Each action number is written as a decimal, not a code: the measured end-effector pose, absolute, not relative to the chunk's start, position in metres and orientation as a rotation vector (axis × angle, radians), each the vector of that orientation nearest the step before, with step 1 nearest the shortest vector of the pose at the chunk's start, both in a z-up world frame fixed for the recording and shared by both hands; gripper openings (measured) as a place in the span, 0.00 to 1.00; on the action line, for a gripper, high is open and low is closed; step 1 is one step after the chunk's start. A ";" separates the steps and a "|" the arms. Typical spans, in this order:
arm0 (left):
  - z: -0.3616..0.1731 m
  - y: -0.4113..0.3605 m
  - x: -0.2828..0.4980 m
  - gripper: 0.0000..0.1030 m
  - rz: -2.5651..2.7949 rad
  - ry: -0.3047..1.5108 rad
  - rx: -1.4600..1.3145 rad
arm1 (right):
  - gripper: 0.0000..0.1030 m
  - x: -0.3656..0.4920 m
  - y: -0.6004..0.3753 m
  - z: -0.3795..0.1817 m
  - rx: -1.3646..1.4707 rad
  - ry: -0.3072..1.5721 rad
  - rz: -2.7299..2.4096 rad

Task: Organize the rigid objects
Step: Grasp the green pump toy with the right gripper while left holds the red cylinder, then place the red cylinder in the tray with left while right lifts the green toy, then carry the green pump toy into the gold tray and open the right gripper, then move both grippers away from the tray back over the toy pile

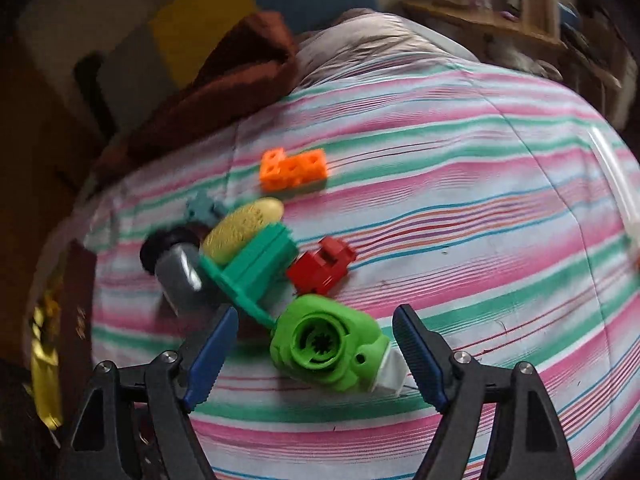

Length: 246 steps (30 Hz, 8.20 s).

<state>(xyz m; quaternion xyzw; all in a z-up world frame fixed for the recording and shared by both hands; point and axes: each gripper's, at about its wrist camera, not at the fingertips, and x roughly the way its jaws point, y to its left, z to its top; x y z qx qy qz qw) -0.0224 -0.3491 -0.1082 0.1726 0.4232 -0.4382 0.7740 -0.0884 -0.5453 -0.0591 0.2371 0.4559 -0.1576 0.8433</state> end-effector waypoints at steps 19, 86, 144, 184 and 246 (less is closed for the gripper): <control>-0.110 -0.347 -0.022 0.26 -0.955 0.920 0.358 | 0.79 -0.068 -0.502 -0.066 0.195 1.087 -0.278; -0.073 -0.051 0.144 0.31 -0.121 0.933 0.217 | 0.63 -0.067 -0.493 -0.086 0.132 1.118 -0.374; -0.034 0.028 0.039 0.40 -0.112 0.787 0.001 | 0.62 -0.001 -0.217 0.010 0.061 0.974 0.187; -0.053 0.073 0.040 0.40 -0.004 0.826 -0.072 | 0.64 0.113 -0.130 -0.048 0.419 1.173 0.217; -0.005 -0.124 0.019 0.65 -0.439 0.800 0.207 | 0.74 -0.108 -0.560 -0.037 0.649 0.765 -0.599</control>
